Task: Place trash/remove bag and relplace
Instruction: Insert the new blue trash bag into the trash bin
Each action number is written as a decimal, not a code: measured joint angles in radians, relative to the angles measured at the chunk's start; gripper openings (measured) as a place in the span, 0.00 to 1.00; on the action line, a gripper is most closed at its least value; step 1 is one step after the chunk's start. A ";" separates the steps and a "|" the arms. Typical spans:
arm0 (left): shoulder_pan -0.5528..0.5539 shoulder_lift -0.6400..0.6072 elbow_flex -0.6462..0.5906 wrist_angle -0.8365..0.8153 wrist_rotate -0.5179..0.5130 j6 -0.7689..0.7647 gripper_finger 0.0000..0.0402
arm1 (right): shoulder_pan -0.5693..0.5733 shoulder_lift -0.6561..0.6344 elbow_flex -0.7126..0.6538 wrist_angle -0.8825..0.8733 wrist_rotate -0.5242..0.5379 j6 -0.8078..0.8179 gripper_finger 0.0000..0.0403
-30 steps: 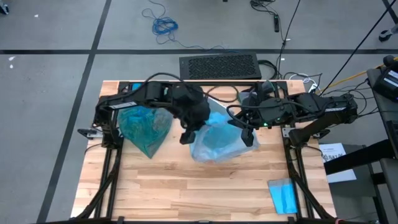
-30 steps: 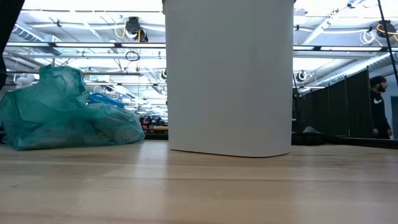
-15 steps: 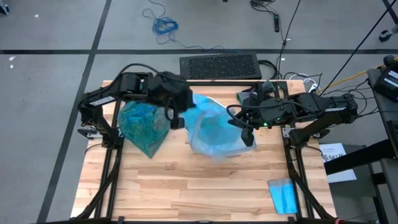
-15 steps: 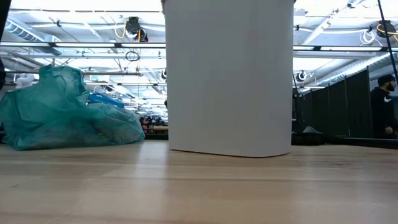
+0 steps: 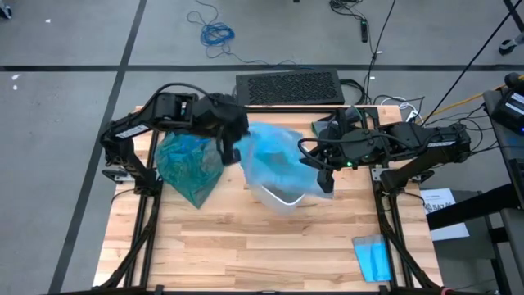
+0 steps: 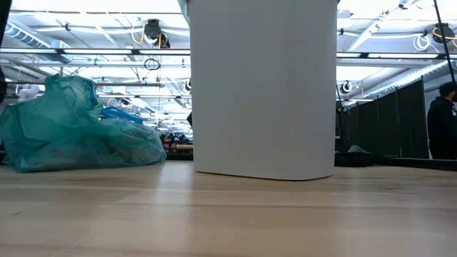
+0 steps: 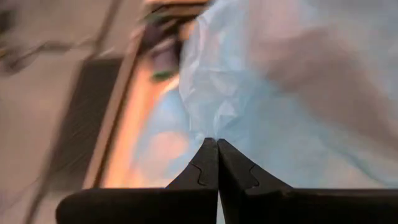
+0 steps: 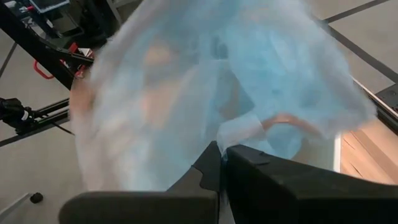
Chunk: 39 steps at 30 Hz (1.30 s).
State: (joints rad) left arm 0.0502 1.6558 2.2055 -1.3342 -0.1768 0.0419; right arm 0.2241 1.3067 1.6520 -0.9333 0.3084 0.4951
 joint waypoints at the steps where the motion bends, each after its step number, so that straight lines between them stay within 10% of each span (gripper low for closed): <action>1: -0.002 -0.002 0.000 0.022 0.058 0.012 0.00 | 0.000 0.000 0.000 0.000 0.000 -0.001 0.00; 6: -0.012 -0.004 0.000 0.093 0.226 0.016 0.00 | 0.000 0.000 0.000 0.000 0.000 -0.005 0.00; 19: -0.025 -0.075 0.000 0.174 0.222 -0.025 0.20 | 0.000 0.000 0.000 -0.004 0.003 -0.006 0.00; 28: -0.023 -0.104 0.000 -0.004 -0.004 -0.086 0.38 | -0.003 0.000 0.000 -0.004 0.003 -0.006 0.00; 33: 0.018 -0.107 -0.014 -0.237 -0.159 -0.171 0.30 | -0.003 0.000 0.000 -0.004 0.003 -0.006 0.00; 39: 0.099 -0.119 -0.150 -0.221 -0.004 -0.195 0.02 | -0.003 0.000 0.000 0.002 0.003 -0.009 0.00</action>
State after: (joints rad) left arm 0.1492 1.5364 2.0553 -1.5556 -0.1808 -0.1528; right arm 0.2214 1.3067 1.6516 -0.9313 0.3112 0.4858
